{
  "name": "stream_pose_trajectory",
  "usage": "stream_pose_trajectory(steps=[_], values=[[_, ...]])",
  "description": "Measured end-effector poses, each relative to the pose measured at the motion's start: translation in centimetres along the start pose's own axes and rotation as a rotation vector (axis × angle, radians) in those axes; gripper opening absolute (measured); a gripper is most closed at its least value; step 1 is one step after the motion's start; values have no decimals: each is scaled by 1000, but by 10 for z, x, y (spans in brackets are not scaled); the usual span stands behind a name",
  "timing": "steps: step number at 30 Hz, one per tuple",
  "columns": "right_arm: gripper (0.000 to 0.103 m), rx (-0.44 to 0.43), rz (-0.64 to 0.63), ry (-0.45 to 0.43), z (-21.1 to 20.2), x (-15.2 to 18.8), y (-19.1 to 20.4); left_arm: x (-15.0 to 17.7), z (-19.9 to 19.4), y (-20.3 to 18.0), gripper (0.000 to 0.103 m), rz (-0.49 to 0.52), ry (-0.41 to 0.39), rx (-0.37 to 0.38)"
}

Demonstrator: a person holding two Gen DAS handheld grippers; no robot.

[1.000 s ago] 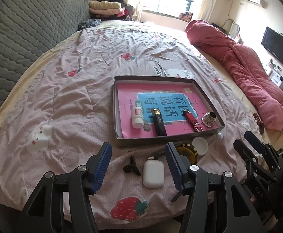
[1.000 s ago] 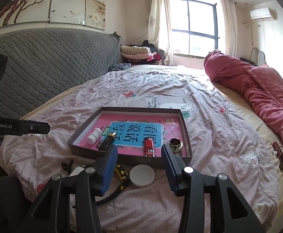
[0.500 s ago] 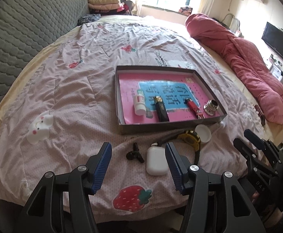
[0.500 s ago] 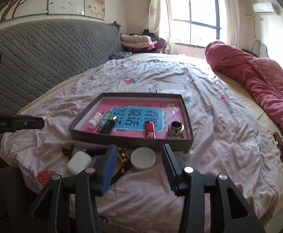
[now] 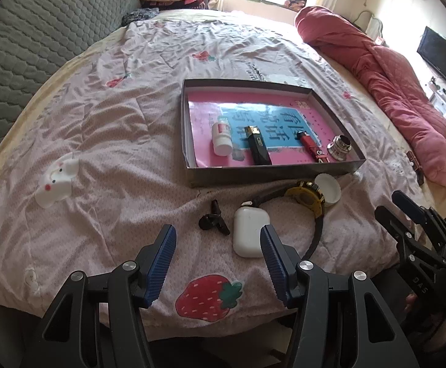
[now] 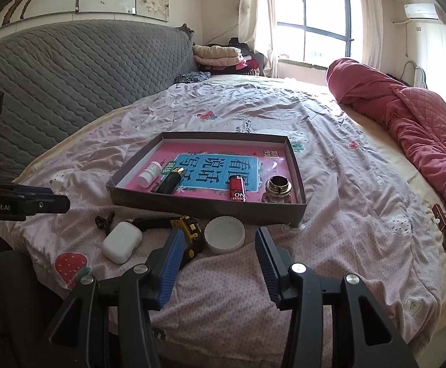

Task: Organize rigid objects
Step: 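Move right tool toward the white bottle cap while left tool approaches the black clip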

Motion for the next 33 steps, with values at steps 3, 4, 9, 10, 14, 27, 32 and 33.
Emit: stream_pose_trajectory(steps=[3,4,9,10,14,27,32,33], values=[[52,0,-4,1,1,2,0,3,5,1,59,-6,15,-9],[52,-1,-3,2,2,2,-1,4,6,2,59,-8,19,-9],[52,0,2,7,3,3,-3,10,15,4,59,-18,46,-19],[52,1,1,9,3,3,-3,10,16,5,59,-19,49,-19],[52,-2,1,20,7,6,-4,13,22,7,59,-29,63,-24],[52,24,-5,85,25,17,-8,15,32,8,59,-36,78,-29],[52,20,-1,89,29,18,-10,15,39,11,59,-48,87,-29],[52,20,-2,92,29,18,-10,15,40,11,59,-50,89,-29]])
Point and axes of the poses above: each gripper's, at about its wrist camera, not at the fingertips, and z roughly the way its jaws point, y to its left, x to its underside, the point moved 9 cm from there along z, roughly the way its jaws point, and after that the axes turned 3 degrees about x, right-handed, at the moved point
